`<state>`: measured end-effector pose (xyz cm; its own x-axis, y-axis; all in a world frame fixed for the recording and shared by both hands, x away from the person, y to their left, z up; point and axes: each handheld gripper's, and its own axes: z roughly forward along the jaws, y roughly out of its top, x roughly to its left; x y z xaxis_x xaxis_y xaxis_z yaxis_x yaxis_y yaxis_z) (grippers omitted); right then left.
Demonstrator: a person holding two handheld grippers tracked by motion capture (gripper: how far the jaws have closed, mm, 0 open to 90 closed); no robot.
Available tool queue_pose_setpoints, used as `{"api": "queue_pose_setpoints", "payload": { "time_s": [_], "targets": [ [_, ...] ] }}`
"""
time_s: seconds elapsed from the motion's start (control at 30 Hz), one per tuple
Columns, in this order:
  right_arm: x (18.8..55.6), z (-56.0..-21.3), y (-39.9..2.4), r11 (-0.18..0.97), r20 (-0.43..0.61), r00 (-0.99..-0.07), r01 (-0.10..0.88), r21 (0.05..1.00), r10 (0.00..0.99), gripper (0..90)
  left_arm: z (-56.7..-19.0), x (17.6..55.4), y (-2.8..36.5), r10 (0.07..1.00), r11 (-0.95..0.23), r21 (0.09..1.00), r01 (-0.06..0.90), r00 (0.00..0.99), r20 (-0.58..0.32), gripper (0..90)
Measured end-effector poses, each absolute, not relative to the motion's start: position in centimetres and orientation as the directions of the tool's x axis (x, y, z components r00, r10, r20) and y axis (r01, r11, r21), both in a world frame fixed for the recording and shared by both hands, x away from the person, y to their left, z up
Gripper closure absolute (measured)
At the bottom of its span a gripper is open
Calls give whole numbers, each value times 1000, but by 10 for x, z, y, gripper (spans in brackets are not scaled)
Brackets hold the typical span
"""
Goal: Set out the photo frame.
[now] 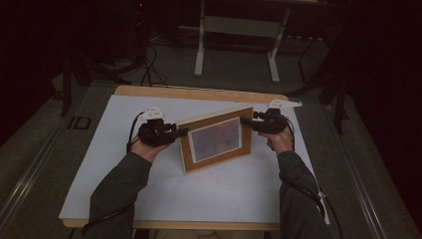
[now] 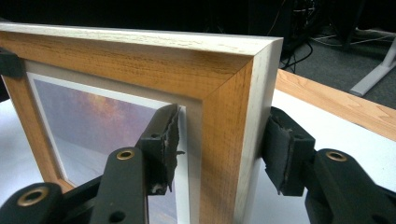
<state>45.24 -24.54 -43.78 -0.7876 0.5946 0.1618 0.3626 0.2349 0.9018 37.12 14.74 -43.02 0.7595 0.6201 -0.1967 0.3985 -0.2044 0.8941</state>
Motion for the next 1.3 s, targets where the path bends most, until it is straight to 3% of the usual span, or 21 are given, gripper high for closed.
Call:
{"api": "queue_pose_setpoints", "payload": {
  "time_s": [0.57, 1.3],
  "targets": [
    [439, -441, -253, 228, 125, -757, 344, 911, 641, 567, -427, 393, 143, 624, -276, 878, 391, 768, -146, 656],
    [425, -442, -251, 226, 96, -710, 345, 911, 697, 600, -431, 417, 147, 625, -257, 882, 394, 764, -159, 621]
  ]
}}
